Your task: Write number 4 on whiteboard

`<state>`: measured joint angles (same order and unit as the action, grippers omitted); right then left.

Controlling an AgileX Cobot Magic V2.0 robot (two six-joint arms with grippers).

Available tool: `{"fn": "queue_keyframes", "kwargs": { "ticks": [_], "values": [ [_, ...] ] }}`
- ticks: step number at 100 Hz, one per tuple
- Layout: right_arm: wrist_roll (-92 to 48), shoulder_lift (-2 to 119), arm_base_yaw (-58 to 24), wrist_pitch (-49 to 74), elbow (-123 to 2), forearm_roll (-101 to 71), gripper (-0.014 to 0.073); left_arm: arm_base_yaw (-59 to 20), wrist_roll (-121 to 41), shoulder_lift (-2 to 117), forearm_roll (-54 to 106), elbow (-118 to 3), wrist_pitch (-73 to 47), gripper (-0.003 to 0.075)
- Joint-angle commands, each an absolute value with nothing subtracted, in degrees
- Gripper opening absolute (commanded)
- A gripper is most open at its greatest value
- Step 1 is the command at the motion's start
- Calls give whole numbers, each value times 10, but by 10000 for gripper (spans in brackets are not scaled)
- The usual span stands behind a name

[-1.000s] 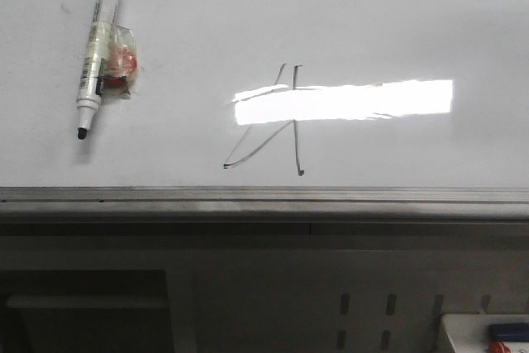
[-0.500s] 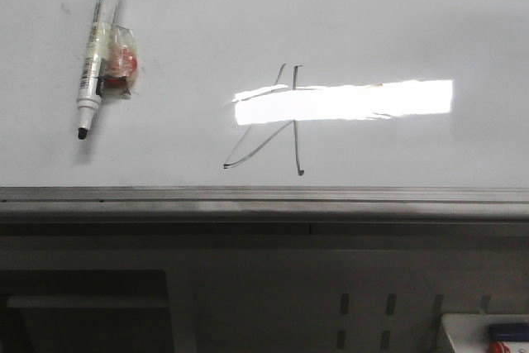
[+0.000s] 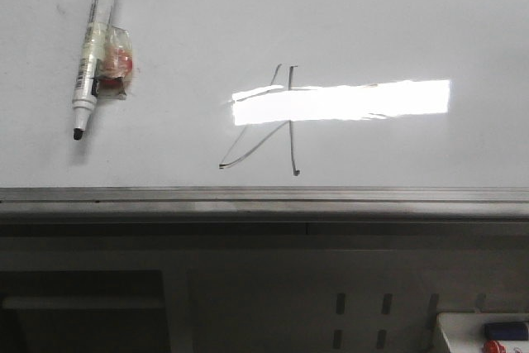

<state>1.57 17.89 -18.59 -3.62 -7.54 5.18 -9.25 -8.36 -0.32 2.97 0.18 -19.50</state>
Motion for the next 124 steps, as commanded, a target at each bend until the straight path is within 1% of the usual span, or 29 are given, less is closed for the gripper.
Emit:
{"fn": "queue_keyframes", "kwargs": {
  "ticks": [1,11,25,30,46,124],
  "values": [
    [58,140,-140,-56,-57,91,-64,-92,-79,-17,36,22,-163,-20],
    [59,78,-101,-28,-19,91,-64,-92,-79,-17,36,22,-163,-20],
    [59,10,-86,36,20,81,-64,-92,-79,-17,36,22,-163,-20],
    [59,-12,-86,97,19,80,-64,-92,-79,-17,36,22,-163,-20],
    [59,-14,-86,184,19,79,-64,-92,-79,-17,37,22,-163,-20],
    [59,-14,-86,182,19,79,-64,-92,-79,-17,37,22,-163,-20]
  ]
}}
